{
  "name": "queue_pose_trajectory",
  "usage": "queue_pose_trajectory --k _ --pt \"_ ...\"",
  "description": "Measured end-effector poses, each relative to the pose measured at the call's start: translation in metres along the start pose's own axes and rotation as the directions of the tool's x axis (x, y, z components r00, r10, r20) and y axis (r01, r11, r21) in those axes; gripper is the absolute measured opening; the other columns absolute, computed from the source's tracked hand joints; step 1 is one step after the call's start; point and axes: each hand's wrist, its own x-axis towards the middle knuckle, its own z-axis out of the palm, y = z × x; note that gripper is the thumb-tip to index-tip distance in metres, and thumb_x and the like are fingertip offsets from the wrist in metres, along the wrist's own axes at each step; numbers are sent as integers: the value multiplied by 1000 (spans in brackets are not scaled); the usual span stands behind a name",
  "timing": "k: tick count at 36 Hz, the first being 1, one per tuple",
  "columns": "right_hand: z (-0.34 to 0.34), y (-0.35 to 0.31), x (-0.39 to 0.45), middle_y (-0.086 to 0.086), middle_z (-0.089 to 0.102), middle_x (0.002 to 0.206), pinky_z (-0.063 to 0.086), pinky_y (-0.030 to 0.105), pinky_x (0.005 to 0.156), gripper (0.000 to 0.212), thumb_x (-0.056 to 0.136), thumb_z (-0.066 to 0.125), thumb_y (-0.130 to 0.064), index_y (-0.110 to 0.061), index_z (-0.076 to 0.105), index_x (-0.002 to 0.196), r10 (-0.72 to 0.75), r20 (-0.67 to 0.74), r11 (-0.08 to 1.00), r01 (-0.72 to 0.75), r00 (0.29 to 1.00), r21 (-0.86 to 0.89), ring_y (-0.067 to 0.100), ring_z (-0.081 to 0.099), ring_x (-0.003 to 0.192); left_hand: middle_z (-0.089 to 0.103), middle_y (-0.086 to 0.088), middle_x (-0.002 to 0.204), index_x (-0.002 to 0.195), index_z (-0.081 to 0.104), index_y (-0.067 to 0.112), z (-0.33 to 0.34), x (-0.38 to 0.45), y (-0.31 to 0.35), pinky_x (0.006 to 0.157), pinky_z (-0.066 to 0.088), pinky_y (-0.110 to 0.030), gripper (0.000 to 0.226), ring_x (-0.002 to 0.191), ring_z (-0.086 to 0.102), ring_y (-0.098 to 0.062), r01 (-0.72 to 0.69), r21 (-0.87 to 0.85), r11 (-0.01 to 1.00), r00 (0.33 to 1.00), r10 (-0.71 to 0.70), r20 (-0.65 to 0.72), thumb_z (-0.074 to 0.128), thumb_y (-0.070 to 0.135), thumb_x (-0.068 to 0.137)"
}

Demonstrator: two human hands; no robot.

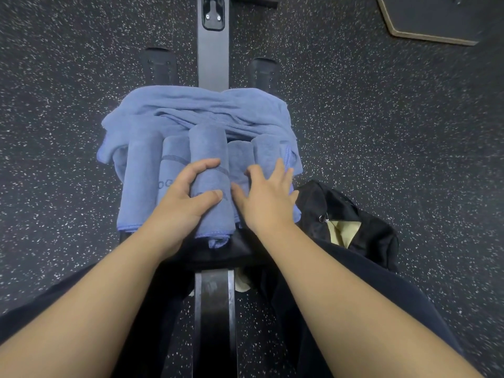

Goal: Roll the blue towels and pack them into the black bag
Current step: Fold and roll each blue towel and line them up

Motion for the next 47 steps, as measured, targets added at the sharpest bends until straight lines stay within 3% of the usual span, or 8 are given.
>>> queue_pose_trajectory --k 7,12,22,29,34,38,42,47 --pt "4 -2 5 14 -7 158 17 63 109 73 80 61 -60 -17 35 133 51 30 997 -49 998 -57 39 -7 145 56 5 130 114 59 44 0 0 1 95 50 -30 50 114 58 -12 -5 -4 1000 1000 5 -9 60 2 89" --pt "3 -6 4 14 -5 159 24 58 109 63 86 59 -45 -10 37 134 68 3 996 -67 998 -62 37 -1 145 58 6 128 115 59 44 -2 -1 1 90 50 -25 49 113 59 -11 -1 -15 1000 1000 1 -20 60 2 88" --pt "-4 3 8 7 3 159 27 48 105 45 86 60 -41 -13 53 121 63 2 993 -63 998 96 29 12 142 57 6 128 114 59 42 -1 -1 1 89 50 -20 49 112 58 -8 -12 -15 1000 1000 12 -16 60 0 88" --pt "-6 -1 11 1 7 158 28 47 104 35 86 61 -39 -18 62 114 113 36 963 -119 993 241 26 18 140 58 8 129 112 60 44 -2 -1 2 99 48 -33 49 117 57 -13 -2 -13 1000 1000 2 -18 67 6 83" --pt "-6 -4 13 -1 11 155 32 44 101 30 85 61 -39 -19 64 107 112 57 944 -124 992 305 27 24 135 58 6 128 115 58 42 -2 -1 4 99 48 -35 50 116 58 -14 6 -7 1000 1000 -6 -25 61 0 88" --pt "-1 -2 11 0 18 152 35 44 101 23 84 62 -42 -24 57 98 75 8 946 -74 997 317 27 29 133 60 7 127 112 60 47 -3 1 3 98 49 -33 49 114 59 -10 -4 13 1000 1000 4 -17 68 12 79" --pt "4 9 8 5 24 153 31 46 107 47 93 52 -46 -25 42 133 7 -107 937 31 994 348 27 27 138 58 12 127 105 61 52 -1 2 2 99 47 -29 46 114 58 -5 -14 44 999 1000 15 -20 65 23 70" --pt "9 23 6 12 2 160 21 45 115 62 98 45 -33 -26 14 152 42 -139 972 -8 989 235 28 12 145 57 17 126 105 60 57 0 2 0 103 45 -32 47 114 56 -2 -17 94 995 1000 17 -6 66 27 70"
